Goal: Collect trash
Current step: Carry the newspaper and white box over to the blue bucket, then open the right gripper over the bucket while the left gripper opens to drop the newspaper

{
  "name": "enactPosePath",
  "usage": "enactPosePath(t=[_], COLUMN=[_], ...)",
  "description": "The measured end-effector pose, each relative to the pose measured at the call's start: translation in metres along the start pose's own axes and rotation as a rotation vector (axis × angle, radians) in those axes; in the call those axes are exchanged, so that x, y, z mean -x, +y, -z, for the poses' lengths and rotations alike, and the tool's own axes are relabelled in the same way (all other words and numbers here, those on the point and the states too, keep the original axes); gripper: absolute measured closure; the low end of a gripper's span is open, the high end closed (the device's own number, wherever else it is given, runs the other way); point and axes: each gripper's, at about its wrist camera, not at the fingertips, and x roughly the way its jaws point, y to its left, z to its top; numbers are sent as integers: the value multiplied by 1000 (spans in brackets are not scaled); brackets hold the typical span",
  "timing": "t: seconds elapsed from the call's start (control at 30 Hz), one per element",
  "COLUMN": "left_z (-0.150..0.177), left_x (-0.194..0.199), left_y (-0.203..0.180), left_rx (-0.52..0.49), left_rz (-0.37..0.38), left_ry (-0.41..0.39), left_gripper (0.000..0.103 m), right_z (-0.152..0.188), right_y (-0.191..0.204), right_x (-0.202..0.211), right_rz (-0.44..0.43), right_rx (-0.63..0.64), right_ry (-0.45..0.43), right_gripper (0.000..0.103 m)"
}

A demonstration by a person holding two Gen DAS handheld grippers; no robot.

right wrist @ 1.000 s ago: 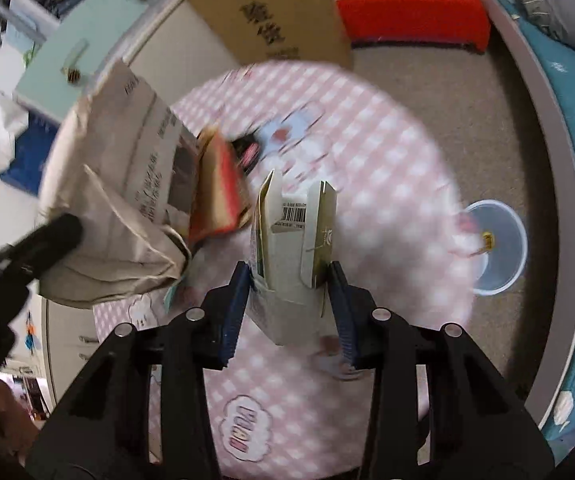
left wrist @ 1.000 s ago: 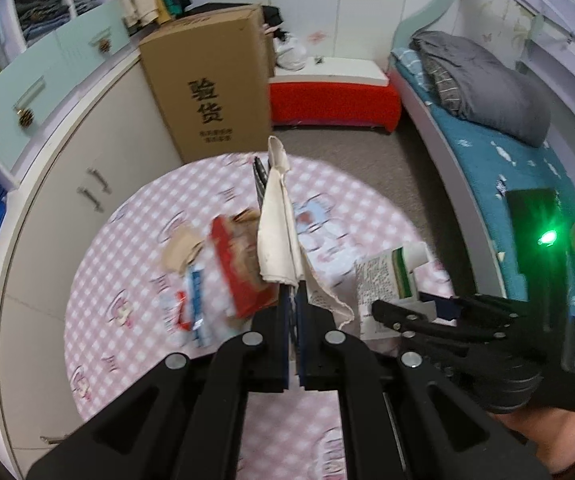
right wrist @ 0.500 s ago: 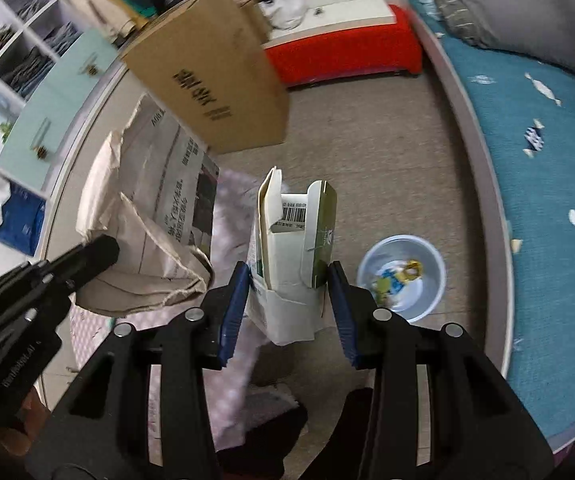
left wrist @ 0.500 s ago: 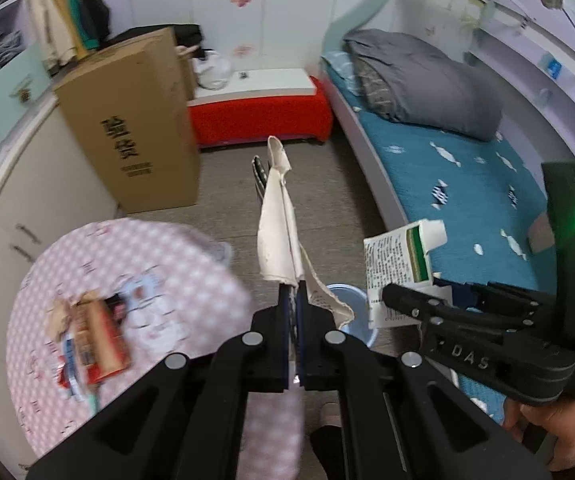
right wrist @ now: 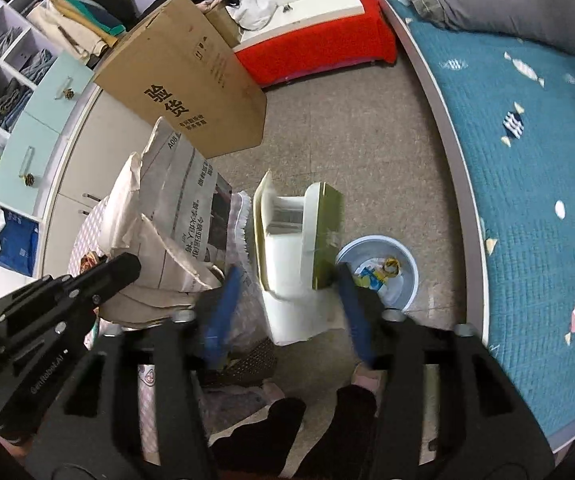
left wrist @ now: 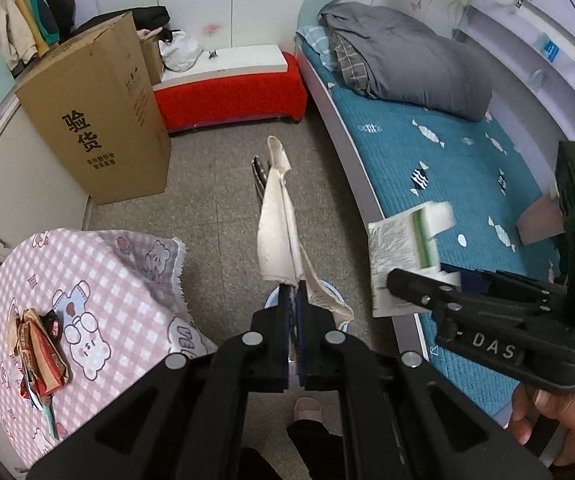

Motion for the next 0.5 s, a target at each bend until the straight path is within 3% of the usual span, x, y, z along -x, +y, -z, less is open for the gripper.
enactPosePath(t=[0.5], left_z=[-13], left_x=[-14], left_y=[-27], left_rx=[-46], left_rz=[3], left_ry=[33], left_gripper=[100], right_z=[-12], right_y=[-27], right_x=[11], right_rz=[4], right_rx=[-36], right_ry=[-35], right_gripper=[40])
